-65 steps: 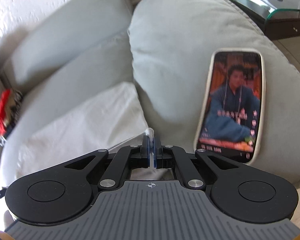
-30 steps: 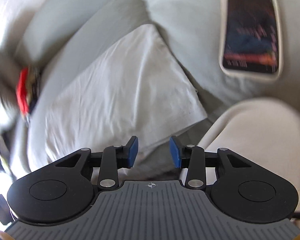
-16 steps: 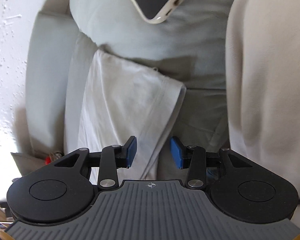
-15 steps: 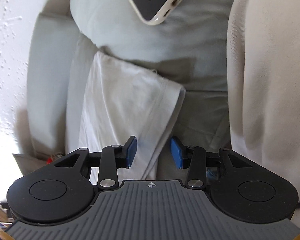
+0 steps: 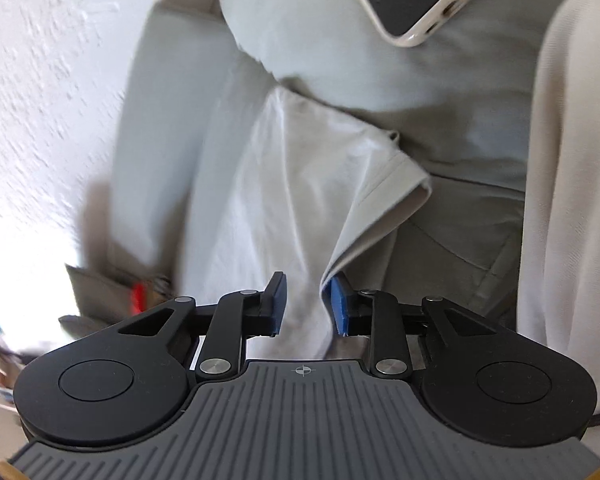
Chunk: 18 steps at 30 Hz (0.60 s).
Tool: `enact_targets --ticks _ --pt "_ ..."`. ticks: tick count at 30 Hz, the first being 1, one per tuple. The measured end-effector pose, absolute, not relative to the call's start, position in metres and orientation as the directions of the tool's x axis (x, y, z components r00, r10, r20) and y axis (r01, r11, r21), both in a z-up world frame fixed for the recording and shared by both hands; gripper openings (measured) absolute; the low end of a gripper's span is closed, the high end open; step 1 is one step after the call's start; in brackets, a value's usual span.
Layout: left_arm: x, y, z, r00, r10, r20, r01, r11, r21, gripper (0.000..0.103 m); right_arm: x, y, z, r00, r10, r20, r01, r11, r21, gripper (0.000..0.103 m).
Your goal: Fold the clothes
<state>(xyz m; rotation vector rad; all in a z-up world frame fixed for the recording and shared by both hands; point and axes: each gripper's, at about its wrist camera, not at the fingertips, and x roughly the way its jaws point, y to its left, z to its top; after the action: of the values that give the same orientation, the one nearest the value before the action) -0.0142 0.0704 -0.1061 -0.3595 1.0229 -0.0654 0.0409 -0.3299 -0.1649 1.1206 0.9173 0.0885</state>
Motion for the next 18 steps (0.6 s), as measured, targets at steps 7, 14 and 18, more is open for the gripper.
enact_targets --ticks 7,14,18 --pt "-0.018 0.075 -0.103 0.538 -0.208 -0.817 -0.124 0.939 -0.321 0.036 0.036 -0.326 -0.169 0.673 0.531 -0.515 0.32 0.418 0.85 0.026" --pt "-0.02 0.078 -0.101 0.547 -0.199 -0.813 -0.135 0.938 -0.32 0.036 0.042 -0.308 -0.175 0.653 0.544 -0.527 0.325 0.428 0.844 0.004" --pt "-0.022 0.082 -0.099 0.555 -0.19 -0.81 -0.139 0.939 -0.316 0.036 0.038 -0.307 -0.158 0.655 0.53 -0.538 0.336 0.433 0.837 0.002"
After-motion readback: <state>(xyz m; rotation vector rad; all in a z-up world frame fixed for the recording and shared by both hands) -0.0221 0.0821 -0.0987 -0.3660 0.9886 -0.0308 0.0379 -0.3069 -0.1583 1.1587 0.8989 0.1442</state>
